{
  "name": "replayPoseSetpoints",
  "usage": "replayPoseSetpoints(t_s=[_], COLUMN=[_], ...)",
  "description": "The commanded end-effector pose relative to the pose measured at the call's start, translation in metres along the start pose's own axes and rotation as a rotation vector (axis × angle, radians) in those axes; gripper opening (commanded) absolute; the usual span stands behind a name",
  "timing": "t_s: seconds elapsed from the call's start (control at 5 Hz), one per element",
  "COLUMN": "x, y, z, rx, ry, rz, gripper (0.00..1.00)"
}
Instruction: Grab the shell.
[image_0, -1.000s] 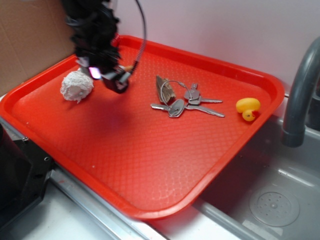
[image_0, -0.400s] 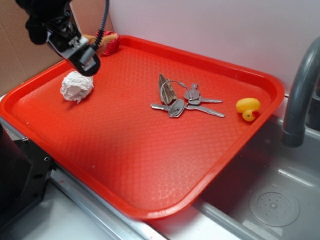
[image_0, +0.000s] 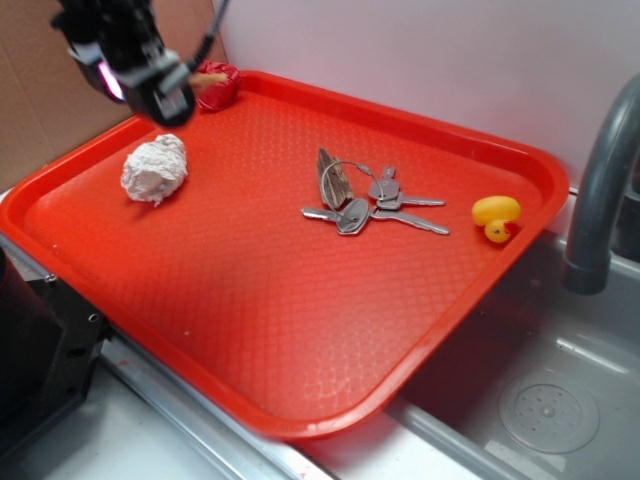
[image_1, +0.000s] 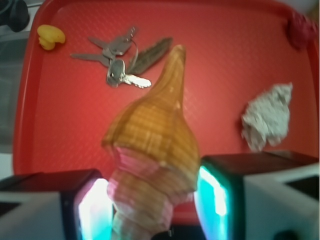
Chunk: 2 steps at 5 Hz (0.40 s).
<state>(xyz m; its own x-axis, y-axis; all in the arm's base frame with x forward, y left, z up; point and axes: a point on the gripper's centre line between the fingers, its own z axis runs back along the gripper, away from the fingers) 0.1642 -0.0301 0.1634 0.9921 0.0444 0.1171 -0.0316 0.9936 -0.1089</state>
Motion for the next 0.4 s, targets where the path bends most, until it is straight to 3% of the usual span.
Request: replayPoseSetpoints(t_s=[0.0, 0.2], x=[0.028, 0.029], y=[0.022, 0.018], z=[0.02, 0.004], rx=[-0.023, 0.08], ry=[-0.052, -0.05], rz=[0.063, 0.049], gripper=[0.0, 0.0])
